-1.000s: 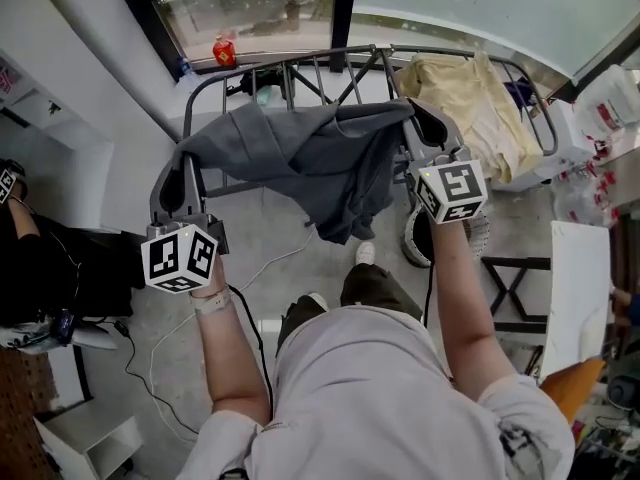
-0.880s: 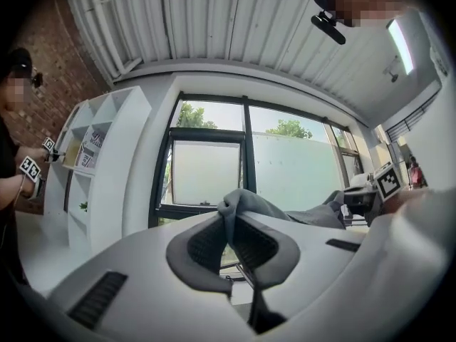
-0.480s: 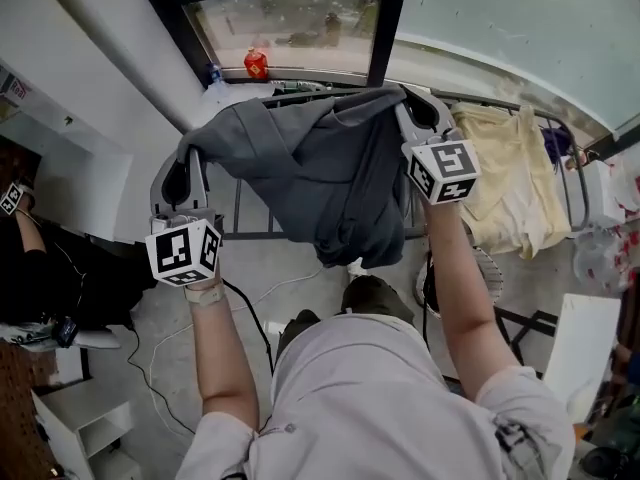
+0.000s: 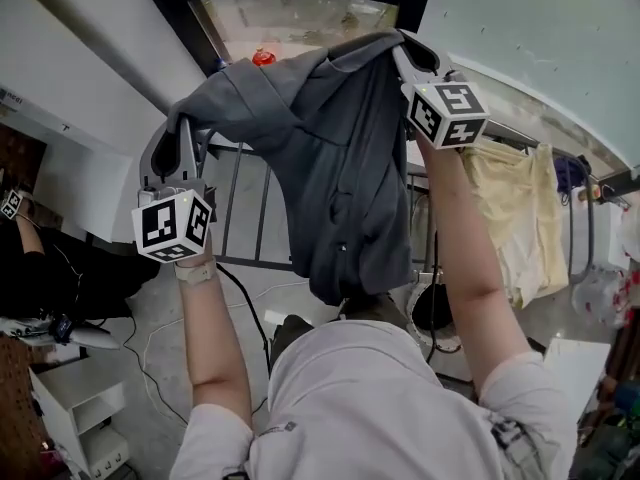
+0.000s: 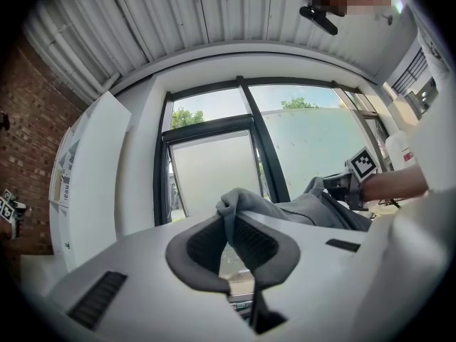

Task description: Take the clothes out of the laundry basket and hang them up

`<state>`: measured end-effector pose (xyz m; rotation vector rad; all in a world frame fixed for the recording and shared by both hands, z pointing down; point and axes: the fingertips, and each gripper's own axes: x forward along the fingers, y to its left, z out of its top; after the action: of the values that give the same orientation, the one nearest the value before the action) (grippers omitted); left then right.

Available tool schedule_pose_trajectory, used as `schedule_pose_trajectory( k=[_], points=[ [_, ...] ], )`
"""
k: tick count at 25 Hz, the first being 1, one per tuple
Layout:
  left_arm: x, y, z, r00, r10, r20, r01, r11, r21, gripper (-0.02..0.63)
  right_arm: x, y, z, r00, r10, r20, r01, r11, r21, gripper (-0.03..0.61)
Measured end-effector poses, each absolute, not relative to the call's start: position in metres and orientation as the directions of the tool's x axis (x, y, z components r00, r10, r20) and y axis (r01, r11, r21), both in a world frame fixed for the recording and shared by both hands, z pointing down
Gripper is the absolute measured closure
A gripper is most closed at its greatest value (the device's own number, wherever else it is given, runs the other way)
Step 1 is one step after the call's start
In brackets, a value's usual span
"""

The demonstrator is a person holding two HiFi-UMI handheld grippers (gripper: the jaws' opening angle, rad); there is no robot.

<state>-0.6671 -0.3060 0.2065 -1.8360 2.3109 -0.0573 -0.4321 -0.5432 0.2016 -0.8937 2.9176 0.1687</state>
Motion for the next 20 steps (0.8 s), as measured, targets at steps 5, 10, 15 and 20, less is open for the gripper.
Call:
schedule_pose_trajectory(
  k=[5, 10, 15, 20],
  points=[
    [-0.656, -0.348, 0.217, -0.225, -0.971, -0.083, -0.960, 0.236, -0.151, 0.598, -0.435, -0.596, 0.215, -0.830, -0.551, -0.086, -0.557, 0.825, 0.094, 0.548],
    [-0.652, -0.381, 0.266, -0.226, -0.973, 0.051, -0.964, 0.216, -0.157, 0.598, -0.436, -0.639, 0.272, -0.822, -0.569, 0.036, -0.568, 0.823, 0.036, 0.548],
    [-0.649, -0.402, 0.340, -0.240, -0.944, 0.224, -0.965, 0.206, -0.163, 0.598, -0.442, -0.648, 0.352, -0.818, -0.528, 0.229, -0.529, 0.846, 0.063, 0.546],
    [-0.649, -0.409, 0.409, -0.238, -0.900, 0.366, -0.971, 0.206, -0.124, 0.598, -0.439, -0.648, 0.416, -0.788, -0.502, 0.357, -0.522, 0.852, 0.045, 0.546]
  ],
)
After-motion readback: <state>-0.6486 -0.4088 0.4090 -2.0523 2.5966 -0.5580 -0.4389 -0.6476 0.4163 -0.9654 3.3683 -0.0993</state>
